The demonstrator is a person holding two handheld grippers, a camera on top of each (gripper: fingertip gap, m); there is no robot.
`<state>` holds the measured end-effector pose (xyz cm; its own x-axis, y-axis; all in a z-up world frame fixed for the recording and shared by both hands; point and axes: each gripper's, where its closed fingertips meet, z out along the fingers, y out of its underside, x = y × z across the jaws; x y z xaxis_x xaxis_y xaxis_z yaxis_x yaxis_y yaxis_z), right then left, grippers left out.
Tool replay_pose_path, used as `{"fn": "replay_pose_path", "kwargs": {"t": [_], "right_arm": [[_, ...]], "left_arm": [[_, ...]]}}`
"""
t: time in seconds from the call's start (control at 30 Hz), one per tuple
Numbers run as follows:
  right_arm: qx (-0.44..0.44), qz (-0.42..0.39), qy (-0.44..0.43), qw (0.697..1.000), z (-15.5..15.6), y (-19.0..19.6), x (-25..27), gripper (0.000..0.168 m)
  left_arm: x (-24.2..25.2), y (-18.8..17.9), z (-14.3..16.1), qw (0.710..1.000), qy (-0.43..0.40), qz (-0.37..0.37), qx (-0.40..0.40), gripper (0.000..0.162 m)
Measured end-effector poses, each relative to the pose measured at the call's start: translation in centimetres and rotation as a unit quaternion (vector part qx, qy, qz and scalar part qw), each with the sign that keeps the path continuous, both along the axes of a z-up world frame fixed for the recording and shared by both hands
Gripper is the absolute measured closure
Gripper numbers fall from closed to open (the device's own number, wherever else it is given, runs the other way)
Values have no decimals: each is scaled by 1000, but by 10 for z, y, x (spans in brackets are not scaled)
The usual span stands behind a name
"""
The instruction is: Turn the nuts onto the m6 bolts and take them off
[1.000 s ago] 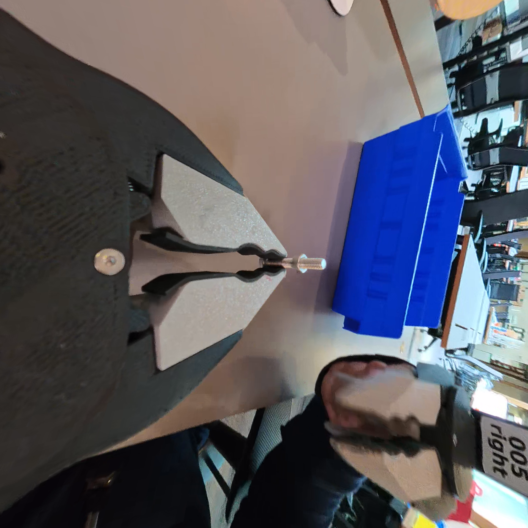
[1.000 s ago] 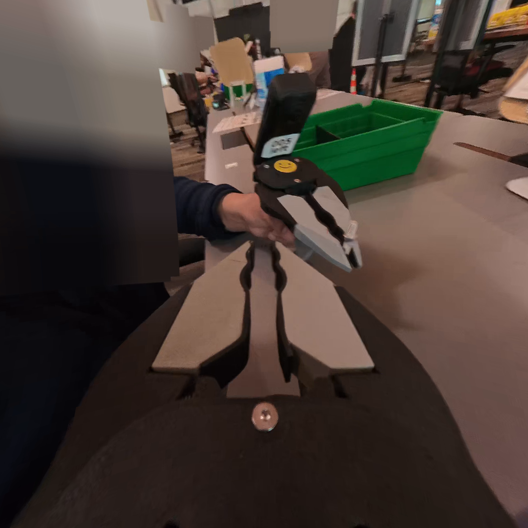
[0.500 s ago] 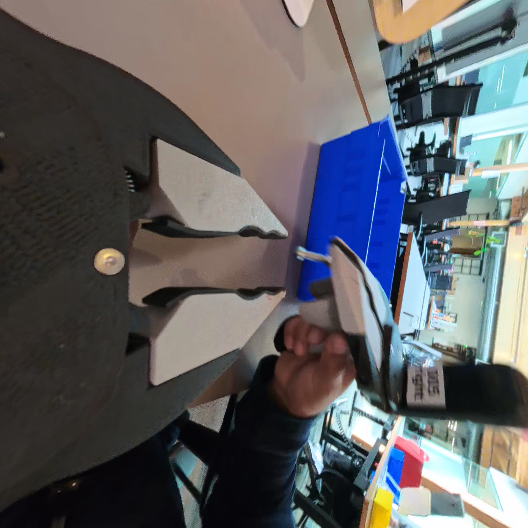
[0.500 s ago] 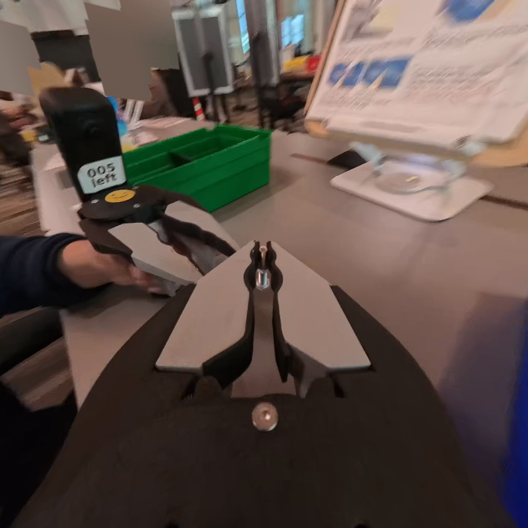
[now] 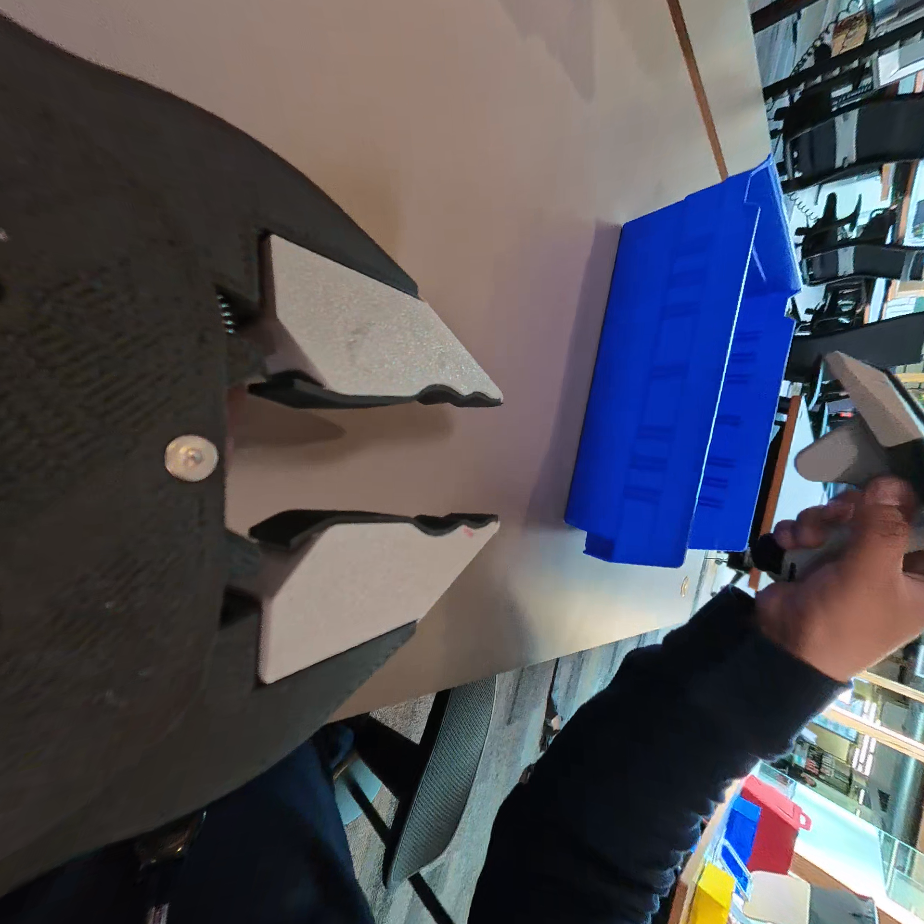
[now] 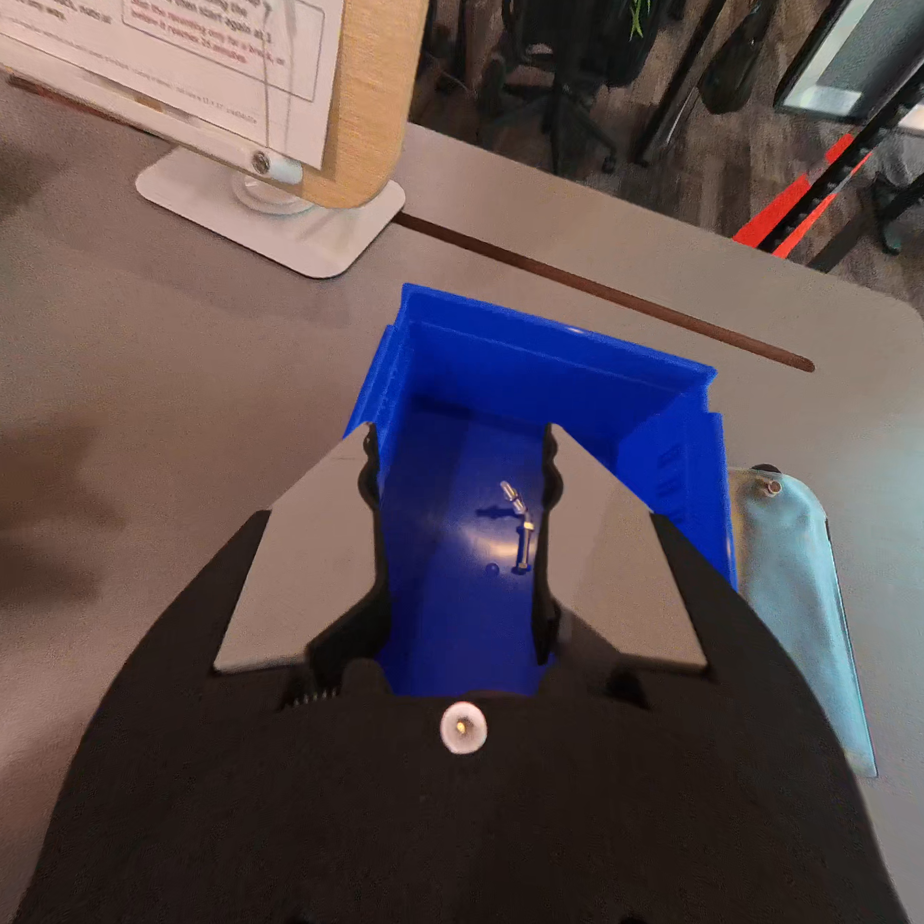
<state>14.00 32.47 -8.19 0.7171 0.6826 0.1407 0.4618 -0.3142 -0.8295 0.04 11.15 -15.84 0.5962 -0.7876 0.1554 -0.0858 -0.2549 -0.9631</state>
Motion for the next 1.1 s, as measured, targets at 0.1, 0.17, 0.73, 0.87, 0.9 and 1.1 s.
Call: {"fn": "replay_pose_path", "kwargs": {"t": [0.1, 0.17, 0.73, 0.87, 0.9, 1.1], "right_arm": [[43, 43, 43, 997, 27, -29, -24, 111], [33, 121, 88, 988, 37, -69, -60, 109], [-40, 238, 123, 963, -90, -113, -173, 119], [-36, 248, 100, 963, -99, -117, -176, 119], [-36, 255, 95, 962, -101, -121, -178, 119], [-38, 289, 52, 955, -118, -137, -187, 119]], "left_arm": [[-4, 3, -1, 1000, 7, 8, 2, 122], [-2, 2, -3, 1000, 10, 1, -7, 122], [1, -3, -21, 994, 111, 4, 4, 107], [-7, -11, 5, 997, 69, 23, 6, 108], [-14, -16, 17, 998, 55, 33, 10, 109], [-132, -58, 96, 983, 100, 151, 12, 113]]}}
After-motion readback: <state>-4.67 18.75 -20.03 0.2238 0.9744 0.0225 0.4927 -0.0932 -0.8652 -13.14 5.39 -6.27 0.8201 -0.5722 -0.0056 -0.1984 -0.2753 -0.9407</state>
